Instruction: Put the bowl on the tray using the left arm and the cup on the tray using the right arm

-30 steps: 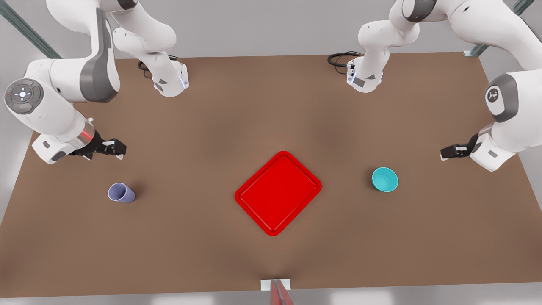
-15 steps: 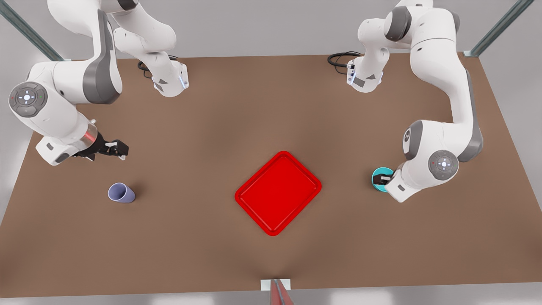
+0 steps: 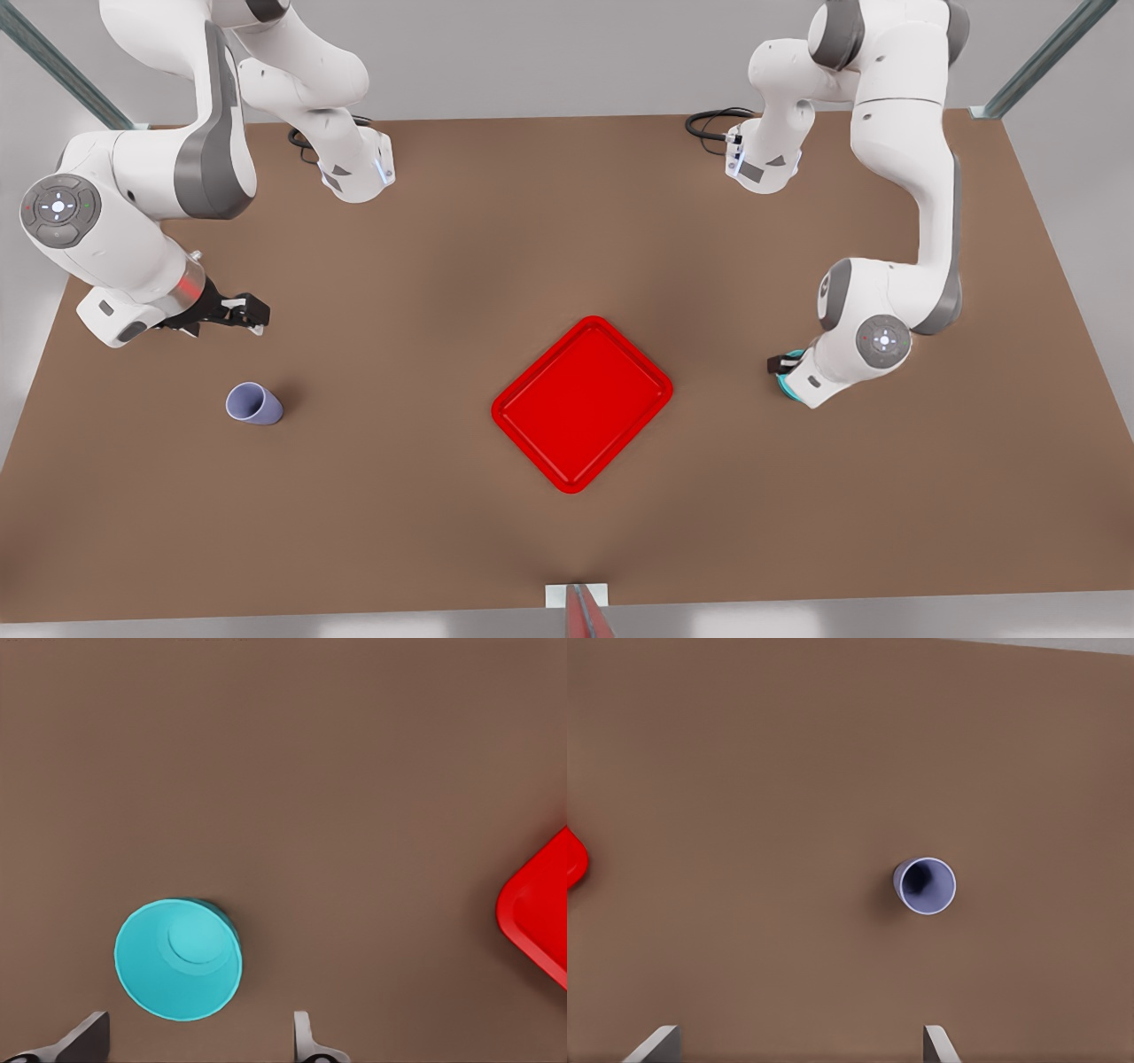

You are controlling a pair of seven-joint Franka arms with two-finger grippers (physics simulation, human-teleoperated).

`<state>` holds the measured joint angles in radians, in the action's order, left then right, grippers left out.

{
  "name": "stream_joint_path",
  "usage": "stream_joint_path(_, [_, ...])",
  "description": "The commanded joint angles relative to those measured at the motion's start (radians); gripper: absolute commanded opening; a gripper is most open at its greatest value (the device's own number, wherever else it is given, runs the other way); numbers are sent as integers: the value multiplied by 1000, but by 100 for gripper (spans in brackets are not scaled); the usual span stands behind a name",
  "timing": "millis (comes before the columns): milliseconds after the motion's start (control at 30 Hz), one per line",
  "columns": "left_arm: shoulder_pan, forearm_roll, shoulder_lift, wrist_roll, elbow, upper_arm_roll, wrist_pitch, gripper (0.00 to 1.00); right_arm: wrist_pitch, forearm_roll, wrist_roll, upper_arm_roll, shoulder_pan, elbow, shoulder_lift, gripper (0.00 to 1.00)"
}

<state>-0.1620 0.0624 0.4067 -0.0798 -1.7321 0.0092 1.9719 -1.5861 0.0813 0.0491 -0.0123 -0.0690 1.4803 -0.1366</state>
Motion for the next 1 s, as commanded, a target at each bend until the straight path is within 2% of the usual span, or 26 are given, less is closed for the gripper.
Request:
stream_joint_path(0, [1, 19, 6, 0, -3, 0, 12, 100, 0, 0, 0, 0, 0, 0, 0, 100])
stream_joint_path(233, [13, 19, 54, 2, -61, 2, 143, 100, 0, 0, 0, 0, 0, 0, -5, 100])
stream_joint_path(700, [13, 28, 166, -2, -64, 5, 211, 98, 0, 0, 0, -2, -2, 0, -5, 100])
stream_joint_path(967, [4, 114, 172, -5, -80, 8, 197, 95, 0, 0, 0, -2, -2, 2, -6, 100])
